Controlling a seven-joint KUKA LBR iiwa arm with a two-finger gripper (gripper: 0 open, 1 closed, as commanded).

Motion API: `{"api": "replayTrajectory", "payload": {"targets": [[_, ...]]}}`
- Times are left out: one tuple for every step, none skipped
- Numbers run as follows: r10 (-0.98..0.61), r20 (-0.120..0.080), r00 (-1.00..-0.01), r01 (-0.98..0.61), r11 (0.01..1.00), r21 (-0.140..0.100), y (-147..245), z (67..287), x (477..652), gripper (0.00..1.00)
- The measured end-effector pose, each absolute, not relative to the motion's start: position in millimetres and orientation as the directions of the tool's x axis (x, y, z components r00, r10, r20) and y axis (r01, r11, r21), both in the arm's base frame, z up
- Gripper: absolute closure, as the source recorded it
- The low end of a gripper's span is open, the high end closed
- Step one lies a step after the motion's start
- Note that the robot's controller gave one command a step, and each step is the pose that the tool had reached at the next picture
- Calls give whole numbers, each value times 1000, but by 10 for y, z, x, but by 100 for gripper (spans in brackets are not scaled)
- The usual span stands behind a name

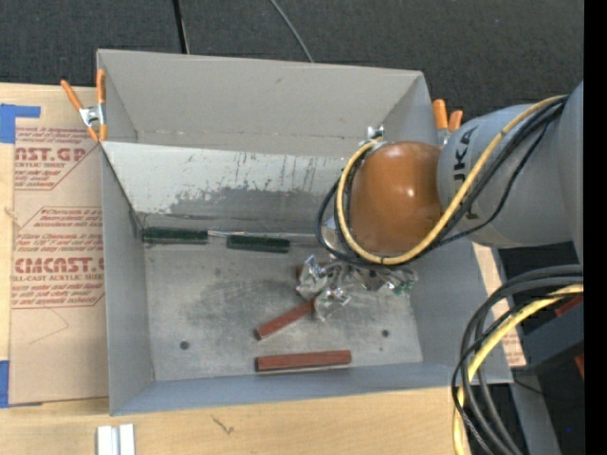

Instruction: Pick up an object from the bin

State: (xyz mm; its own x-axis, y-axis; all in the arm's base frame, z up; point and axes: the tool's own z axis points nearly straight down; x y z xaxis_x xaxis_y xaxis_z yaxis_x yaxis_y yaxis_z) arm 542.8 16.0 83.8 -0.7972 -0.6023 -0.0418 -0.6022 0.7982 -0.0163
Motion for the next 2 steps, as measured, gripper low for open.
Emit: {"api": "replayTrajectory", "payload": {"targets": [[-602, -42, -797, -602, 798, -16, 160, 838, 5428, 100], [-603, -32, -797, -603, 798, -12, 165, 878, 5405, 100]]}}
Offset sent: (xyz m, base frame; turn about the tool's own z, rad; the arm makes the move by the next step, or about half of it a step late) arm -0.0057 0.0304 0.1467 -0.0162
